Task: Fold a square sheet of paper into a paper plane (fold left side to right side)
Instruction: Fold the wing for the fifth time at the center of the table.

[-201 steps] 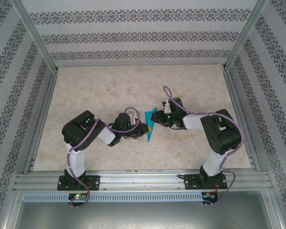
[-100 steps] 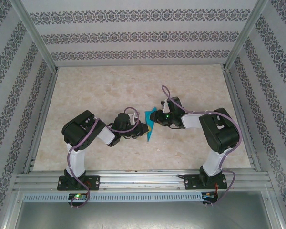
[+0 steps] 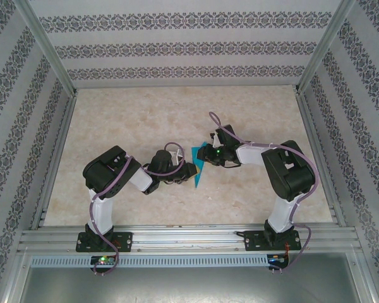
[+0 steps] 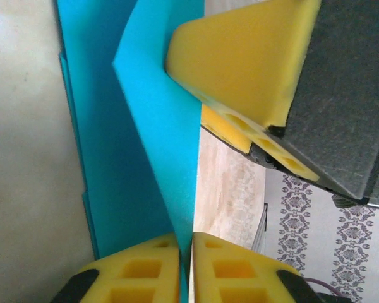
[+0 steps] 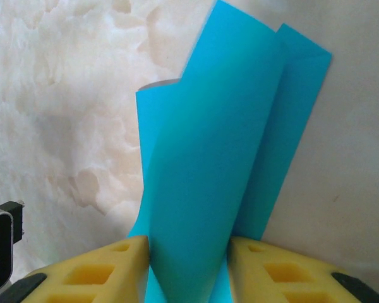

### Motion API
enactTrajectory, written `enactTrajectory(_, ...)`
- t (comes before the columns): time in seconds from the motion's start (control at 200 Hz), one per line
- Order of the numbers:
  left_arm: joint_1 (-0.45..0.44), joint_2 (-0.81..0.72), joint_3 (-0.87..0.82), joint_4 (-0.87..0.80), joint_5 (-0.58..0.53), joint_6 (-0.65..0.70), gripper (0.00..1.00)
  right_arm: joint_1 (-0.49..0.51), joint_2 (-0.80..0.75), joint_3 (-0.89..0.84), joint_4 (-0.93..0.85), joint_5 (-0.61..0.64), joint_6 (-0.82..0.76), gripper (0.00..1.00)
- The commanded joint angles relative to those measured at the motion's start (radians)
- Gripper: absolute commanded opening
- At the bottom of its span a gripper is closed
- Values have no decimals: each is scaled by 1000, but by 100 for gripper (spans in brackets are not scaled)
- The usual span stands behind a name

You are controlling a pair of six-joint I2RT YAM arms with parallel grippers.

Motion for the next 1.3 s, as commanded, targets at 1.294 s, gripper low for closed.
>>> enactTrajectory(1.294, 68, 1, 122, -282, -3, 82, 29, 20, 61, 7, -72, 43, -28, 39)
